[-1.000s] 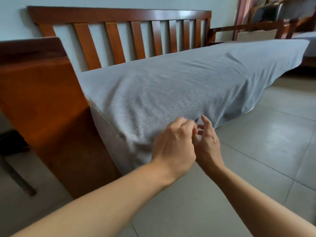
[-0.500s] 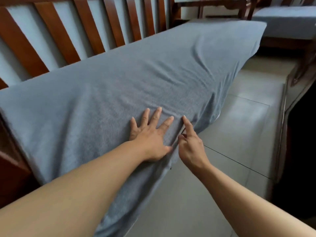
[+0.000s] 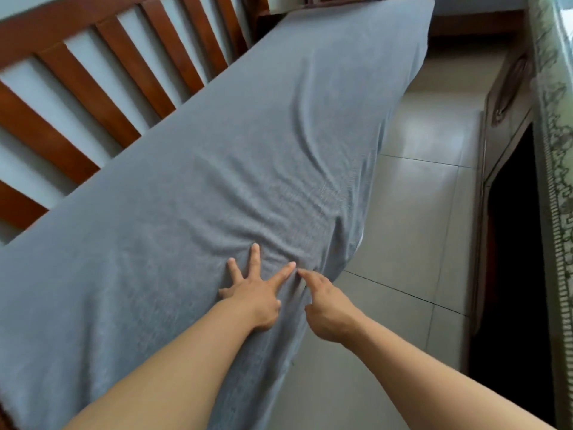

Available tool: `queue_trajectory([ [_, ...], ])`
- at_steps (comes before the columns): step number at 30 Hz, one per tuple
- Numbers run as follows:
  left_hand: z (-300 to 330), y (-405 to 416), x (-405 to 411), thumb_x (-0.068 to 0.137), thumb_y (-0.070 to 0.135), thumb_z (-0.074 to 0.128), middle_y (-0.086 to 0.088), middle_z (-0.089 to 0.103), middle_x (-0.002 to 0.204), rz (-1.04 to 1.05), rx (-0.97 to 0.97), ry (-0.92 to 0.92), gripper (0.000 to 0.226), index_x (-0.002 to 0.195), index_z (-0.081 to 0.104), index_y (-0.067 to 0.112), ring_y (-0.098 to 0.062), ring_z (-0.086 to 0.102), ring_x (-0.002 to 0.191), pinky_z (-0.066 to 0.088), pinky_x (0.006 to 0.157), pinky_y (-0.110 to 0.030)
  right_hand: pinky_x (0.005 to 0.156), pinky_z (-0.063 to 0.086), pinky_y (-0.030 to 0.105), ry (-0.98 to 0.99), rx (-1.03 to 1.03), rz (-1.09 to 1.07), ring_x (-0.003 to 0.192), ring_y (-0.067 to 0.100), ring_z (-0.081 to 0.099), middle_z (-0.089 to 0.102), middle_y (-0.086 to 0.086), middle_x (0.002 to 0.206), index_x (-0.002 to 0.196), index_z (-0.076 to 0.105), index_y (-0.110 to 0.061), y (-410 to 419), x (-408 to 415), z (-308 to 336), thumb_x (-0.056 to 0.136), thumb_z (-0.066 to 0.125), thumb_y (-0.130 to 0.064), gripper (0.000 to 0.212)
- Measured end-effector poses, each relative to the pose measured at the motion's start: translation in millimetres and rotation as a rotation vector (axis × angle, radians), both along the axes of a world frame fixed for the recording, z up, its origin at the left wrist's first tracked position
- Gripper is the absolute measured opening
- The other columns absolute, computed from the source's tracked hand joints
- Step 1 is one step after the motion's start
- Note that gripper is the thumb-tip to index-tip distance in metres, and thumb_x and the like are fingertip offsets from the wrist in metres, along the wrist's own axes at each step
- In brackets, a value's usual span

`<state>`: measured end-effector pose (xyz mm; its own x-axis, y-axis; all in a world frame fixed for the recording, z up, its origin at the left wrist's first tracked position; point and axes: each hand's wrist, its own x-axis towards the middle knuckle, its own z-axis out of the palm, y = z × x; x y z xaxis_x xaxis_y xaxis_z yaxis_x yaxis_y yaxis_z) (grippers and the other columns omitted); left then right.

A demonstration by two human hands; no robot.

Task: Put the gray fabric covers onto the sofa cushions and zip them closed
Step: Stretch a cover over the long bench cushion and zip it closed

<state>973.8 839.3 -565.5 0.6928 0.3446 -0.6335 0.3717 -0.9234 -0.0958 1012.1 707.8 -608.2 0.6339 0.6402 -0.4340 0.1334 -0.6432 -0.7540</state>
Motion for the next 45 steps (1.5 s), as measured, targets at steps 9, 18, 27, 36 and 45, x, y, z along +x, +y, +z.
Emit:
queue_trajectory([
  [9,4.2,33.4,112.4,0.098,0.044,0.038,0.007,-0.028,0.155,-0.103,-0.073,-0.253,0.067,0.146,-0.009,0.048,-0.028,-0.019,0.144,0.016,0.111,-0.056,0.113,0.026,0.039,-0.102,-0.111,-0.171,0.144,0.024,0.013,-0.006,0.0,0.159,0.149,-0.005,-0.036,10.1,103.4,0.6,0.091,0.04,-0.013,0.077],
  [18,-2.7,50.7,259.2,0.094,0.053,0.038,0.01,-0.029,0.154,-0.304,-0.159,-0.241,0.068,0.145,-0.007,0.05,-0.026,-0.024,0.142,0.007,0.114,-0.059,0.115,0.02,0.042,-0.111,-0.096,-0.483,0.144,0.027,0.013,0.001,0.008,0.159,0.149,-0.005,-0.038,36.7,217.8,-2.4,0.098,0.037,-0.037,0.066],
  [27,-17.7,24.9,349.9,0.091,0.063,0.032,0.009,-0.036,0.15,-0.457,-0.1,-0.326,0.071,0.143,-0.014,0.051,-0.025,-0.032,0.139,-0.005,0.111,-0.059,0.107,0.025,0.028,0.054,0.094,-0.851,0.136,0.025,0.035,0.037,0.007,0.149,0.148,0.018,-0.011,9.9,311.4,-23.8,0.1,0.036,-0.024,0.053],
  [36,-40.1,-7.3,435.9,0.071,0.068,-0.002,0.011,-0.029,0.153,-0.544,0.022,-0.497,0.076,0.144,-0.013,0.049,-0.023,-0.026,0.141,-0.009,0.111,-0.056,0.108,0.027,0.024,0.341,0.342,-0.951,0.128,0.017,0.042,0.046,-0.005,0.134,0.136,0.044,-0.014,7.5,397.3,-77.4,0.103,0.03,-0.029,0.039],
  [45,-51.5,-21.3,475.1,0.076,0.059,0.037,0.003,0.015,0.159,-0.669,0.06,-0.616,0.071,0.144,0.032,0.038,-0.028,0.013,0.145,0.015,0.108,-0.063,0.088,0.053,0.038,0.78,0.603,-1.386,0.096,0.026,0.067,0.067,0.01,0.111,0.117,0.059,-0.006,18.4,460.3,-126.8,0.088,0.057,-0.046,0.049],
])
